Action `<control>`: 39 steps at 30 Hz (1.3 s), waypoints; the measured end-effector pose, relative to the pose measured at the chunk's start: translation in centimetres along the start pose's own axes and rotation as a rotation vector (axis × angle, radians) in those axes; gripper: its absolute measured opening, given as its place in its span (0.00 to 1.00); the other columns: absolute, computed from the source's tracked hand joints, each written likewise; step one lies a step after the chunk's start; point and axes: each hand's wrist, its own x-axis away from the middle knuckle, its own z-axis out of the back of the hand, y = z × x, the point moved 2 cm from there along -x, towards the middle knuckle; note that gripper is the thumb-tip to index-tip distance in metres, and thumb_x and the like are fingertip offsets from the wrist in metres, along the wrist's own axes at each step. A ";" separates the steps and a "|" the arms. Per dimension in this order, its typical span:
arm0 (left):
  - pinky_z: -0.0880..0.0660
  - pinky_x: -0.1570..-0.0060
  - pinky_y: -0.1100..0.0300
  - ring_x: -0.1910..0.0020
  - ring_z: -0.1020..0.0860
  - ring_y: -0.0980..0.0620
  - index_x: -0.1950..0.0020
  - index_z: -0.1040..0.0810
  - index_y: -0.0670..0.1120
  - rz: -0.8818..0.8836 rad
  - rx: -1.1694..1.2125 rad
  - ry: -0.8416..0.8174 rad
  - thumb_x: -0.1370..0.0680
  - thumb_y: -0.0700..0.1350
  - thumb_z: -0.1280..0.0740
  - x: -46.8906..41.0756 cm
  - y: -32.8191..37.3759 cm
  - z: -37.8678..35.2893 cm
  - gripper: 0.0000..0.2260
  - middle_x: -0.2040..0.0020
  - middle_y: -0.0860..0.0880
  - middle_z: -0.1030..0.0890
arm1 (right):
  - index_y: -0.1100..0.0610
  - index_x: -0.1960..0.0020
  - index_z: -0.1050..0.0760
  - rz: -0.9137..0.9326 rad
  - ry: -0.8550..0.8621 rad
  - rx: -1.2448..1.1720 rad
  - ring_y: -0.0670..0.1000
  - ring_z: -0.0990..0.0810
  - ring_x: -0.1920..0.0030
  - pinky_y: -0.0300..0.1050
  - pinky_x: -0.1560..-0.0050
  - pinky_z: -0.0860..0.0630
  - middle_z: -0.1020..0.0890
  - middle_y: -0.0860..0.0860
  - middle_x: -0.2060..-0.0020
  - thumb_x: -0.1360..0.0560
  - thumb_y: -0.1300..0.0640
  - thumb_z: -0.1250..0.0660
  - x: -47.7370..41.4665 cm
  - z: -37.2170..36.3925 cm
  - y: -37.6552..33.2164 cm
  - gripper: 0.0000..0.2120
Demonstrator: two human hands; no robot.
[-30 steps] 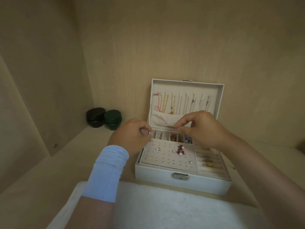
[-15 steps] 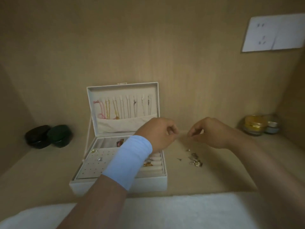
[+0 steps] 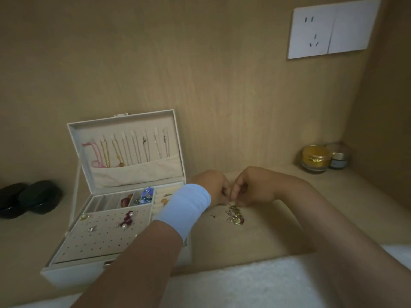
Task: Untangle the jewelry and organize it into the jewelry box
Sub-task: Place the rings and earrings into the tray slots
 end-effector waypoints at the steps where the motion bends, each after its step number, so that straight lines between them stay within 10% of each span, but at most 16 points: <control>1: 0.29 0.60 0.65 0.52 0.19 0.52 0.53 0.15 0.52 0.004 0.009 -0.001 0.27 0.46 0.28 0.1 -0.2 0.0 0.04 0.54 0.54 0.16 | 0.48 0.53 0.14 0.008 -0.012 -0.022 0.37 0.23 0.65 0.31 0.59 0.28 0.16 0.43 0.63 0.32 0.61 0.23 -0.1 -0.2 0.0 0.11; 11: 0.23 0.45 0.59 0.51 0.20 0.55 0.47 0.18 0.53 -0.009 0.186 0.003 0.28 0.42 0.29 1.1 -1.3 0.3 0.11 0.52 0.56 0.17 | 0.48 0.61 0.17 0.046 0.049 -0.176 0.35 0.26 0.73 0.29 0.67 0.31 0.19 0.40 0.72 0.27 0.61 0.26 0.2 0.3 0.2 0.09; 18: 0.27 0.67 0.68 0.66 0.18 0.54 0.52 0.15 0.48 0.053 0.630 0.125 0.29 0.45 0.24 2.2 -1.1 0.8 0.07 0.63 0.47 0.15 | 0.55 0.55 0.16 0.011 0.061 -0.447 0.45 0.28 0.75 0.39 0.72 0.36 0.17 0.48 0.65 0.24 0.55 0.28 0.8 0.6 -0.1 0.04; 31: 0.24 0.45 0.59 0.52 0.20 0.56 0.56 0.17 0.54 0.090 0.334 0.262 0.24 0.51 0.34 3.2 -1.4 2.2 0.07 0.56 0.57 0.17 | 0.49 0.61 0.17 -0.062 -0.139 -0.134 0.43 0.28 0.76 0.36 0.67 0.29 0.22 0.41 0.79 0.28 0.57 0.24 0.8 -0.1 -0.9 0.05; 39: 0.34 0.62 0.78 0.60 0.25 0.66 0.50 0.16 0.56 0.059 0.498 0.293 0.24 0.46 0.32 5.5 -1.8 3.0 0.07 0.57 0.58 0.19 | 0.51 0.66 0.20 -0.073 -0.098 -0.055 0.45 0.27 0.75 0.37 0.67 0.29 0.23 0.42 0.80 0.25 0.55 0.27 0.8 -0.6 -1.4 0.11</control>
